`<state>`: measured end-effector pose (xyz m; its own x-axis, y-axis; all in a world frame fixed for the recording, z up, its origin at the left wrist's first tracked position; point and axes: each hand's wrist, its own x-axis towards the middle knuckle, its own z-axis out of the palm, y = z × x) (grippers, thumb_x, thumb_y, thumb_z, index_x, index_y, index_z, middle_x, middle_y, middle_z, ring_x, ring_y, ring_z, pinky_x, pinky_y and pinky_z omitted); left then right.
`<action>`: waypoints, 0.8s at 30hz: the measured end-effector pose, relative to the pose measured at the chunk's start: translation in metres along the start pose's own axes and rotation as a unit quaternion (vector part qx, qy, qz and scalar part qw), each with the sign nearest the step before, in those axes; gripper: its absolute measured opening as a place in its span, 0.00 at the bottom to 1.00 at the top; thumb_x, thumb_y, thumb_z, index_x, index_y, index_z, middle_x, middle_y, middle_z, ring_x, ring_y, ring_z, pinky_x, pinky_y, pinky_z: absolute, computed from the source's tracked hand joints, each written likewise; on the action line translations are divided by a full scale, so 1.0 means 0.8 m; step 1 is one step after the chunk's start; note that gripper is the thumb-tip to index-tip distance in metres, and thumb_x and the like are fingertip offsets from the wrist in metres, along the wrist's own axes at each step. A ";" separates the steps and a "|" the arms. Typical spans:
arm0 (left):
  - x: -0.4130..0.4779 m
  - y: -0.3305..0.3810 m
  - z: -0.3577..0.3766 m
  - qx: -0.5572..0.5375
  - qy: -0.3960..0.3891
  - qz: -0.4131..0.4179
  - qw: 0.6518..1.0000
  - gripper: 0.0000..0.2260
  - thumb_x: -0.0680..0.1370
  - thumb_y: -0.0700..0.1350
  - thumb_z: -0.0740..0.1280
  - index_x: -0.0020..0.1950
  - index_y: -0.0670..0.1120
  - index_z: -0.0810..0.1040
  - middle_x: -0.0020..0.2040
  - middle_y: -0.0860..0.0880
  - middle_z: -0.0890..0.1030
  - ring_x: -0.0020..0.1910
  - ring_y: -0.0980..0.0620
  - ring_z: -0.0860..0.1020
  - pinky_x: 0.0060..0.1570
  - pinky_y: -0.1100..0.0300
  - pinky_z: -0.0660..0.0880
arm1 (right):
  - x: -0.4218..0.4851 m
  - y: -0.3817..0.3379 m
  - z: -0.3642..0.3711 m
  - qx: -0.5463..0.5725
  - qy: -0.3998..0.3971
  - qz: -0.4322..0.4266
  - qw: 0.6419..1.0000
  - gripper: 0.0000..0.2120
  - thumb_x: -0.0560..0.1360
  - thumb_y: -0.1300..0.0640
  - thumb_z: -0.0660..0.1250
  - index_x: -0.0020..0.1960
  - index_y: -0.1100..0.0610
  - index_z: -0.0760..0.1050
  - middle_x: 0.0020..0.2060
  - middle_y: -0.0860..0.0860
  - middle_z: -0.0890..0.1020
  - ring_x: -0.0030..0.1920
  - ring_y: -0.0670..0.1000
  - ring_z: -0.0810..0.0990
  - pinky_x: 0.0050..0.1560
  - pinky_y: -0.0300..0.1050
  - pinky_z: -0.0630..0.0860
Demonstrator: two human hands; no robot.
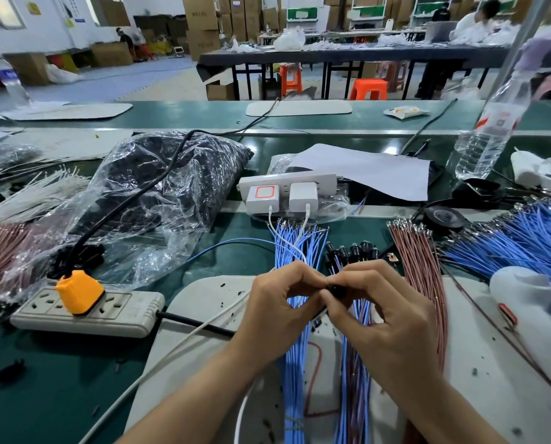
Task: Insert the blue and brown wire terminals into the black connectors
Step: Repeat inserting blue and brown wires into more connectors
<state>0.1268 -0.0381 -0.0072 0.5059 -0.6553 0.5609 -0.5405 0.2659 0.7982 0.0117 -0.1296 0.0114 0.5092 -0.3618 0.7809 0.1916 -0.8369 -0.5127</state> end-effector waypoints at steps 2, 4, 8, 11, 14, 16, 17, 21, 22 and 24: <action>0.000 0.000 0.001 0.014 0.000 0.004 1.000 0.09 0.73 0.39 0.71 0.44 0.54 0.76 0.40 0.55 0.81 0.39 0.57 0.81 0.43 0.62 0.78 | -0.002 0.001 0.001 0.009 0.003 0.004 1.000 0.05 0.68 0.64 0.73 0.43 0.63 0.81 0.39 0.52 0.80 0.40 0.45 0.79 0.41 0.40 0.78; 0.001 -0.002 0.002 0.037 0.001 0.005 0.999 0.08 0.73 0.40 0.71 0.43 0.52 0.76 0.40 0.54 0.81 0.38 0.59 0.81 0.42 0.64 0.78 | -0.002 0.004 0.002 0.045 0.002 0.044 0.998 0.07 0.68 0.64 0.74 0.44 0.63 0.79 0.38 0.52 0.80 0.38 0.46 0.80 0.39 0.42 0.78; 0.000 -0.007 0.000 0.070 -0.018 0.013 0.997 0.10 0.72 0.39 0.72 0.49 0.50 0.77 0.41 0.55 0.82 0.40 0.61 0.82 0.44 0.68 0.77 | 0.000 0.010 0.003 0.052 -0.025 0.078 0.995 0.08 0.68 0.63 0.76 0.43 0.62 0.77 0.37 0.51 0.81 0.38 0.46 0.81 0.40 0.44 0.79; 0.000 -0.008 0.001 0.066 -0.021 0.021 0.997 0.09 0.71 0.40 0.73 0.50 0.44 0.79 0.41 0.58 0.81 0.40 0.62 0.82 0.44 0.69 0.77 | 0.009 0.018 -0.006 0.024 -0.017 0.060 0.998 0.10 0.73 0.52 0.70 0.41 0.59 0.77 0.35 0.49 0.80 0.37 0.44 0.79 0.39 0.35 0.75; 0.001 -0.008 0.000 0.067 -0.001 0.026 0.997 0.09 0.72 0.42 0.73 0.50 0.41 0.81 0.41 0.54 0.83 0.40 0.59 0.83 0.45 0.69 0.77 | 0.021 0.044 -0.029 -0.113 0.012 0.159 0.981 0.11 0.76 0.49 0.67 0.41 0.56 0.76 0.34 0.49 0.78 0.34 0.45 0.75 0.34 0.33 0.69; 0.002 -0.007 -0.002 0.060 0.004 0.023 0.998 0.10 0.72 0.42 0.72 0.52 0.43 0.81 0.43 0.52 0.84 0.40 0.57 0.83 0.45 0.67 0.78 | 0.022 0.071 -0.044 -0.264 -0.075 0.279 0.920 0.10 0.75 0.50 0.69 0.40 0.55 0.74 0.38 0.50 0.78 0.37 0.50 0.75 0.35 0.41 0.70; 0.001 -0.007 -0.002 0.056 0.003 0.021 0.998 0.10 0.72 0.42 0.72 0.53 0.44 0.81 0.43 0.52 0.84 0.40 0.58 0.83 0.45 0.67 0.78 | 0.021 0.080 -0.049 -0.305 -0.117 0.330 0.886 0.11 0.74 0.49 0.70 0.39 0.54 0.73 0.39 0.50 0.78 0.39 0.52 0.76 0.37 0.44 0.70; -0.001 -0.006 0.000 0.048 -0.011 0.021 0.999 0.11 0.72 0.41 0.72 0.52 0.49 0.80 0.43 0.58 0.82 0.40 0.60 0.83 0.45 0.69 0.77 | 0.019 0.088 -0.051 -0.328 -0.124 0.376 0.858 0.11 0.73 0.49 0.71 0.36 0.52 0.73 0.37 0.49 0.78 0.39 0.54 0.75 0.38 0.44 0.69; -0.001 -0.006 0.001 0.047 -0.012 0.020 0.999 0.11 0.72 0.40 0.72 0.52 0.49 0.79 0.42 0.59 0.82 0.39 0.60 0.82 0.44 0.69 0.77 | 0.019 0.088 -0.050 -0.335 -0.120 0.378 0.855 0.11 0.73 0.49 0.71 0.37 0.52 0.73 0.37 0.50 0.78 0.39 0.54 0.74 0.38 0.44 0.69; -0.001 -0.007 0.001 0.040 -0.011 0.021 0.999 0.10 0.72 0.39 0.72 0.51 0.49 0.79 0.42 0.59 0.82 0.38 0.60 0.83 0.44 0.69 0.77 | 0.019 0.089 -0.051 -0.354 -0.121 0.385 0.844 0.10 0.73 0.47 0.70 0.39 0.51 0.73 0.38 0.50 0.77 0.39 0.54 0.73 0.38 0.44 0.68</action>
<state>0.1287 -0.0392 -0.0123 0.4679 -0.6597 0.5882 -0.6130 0.2372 0.7537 -0.0007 -0.2112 0.0017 0.4259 -0.8879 0.1739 -0.7800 -0.4578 -0.4267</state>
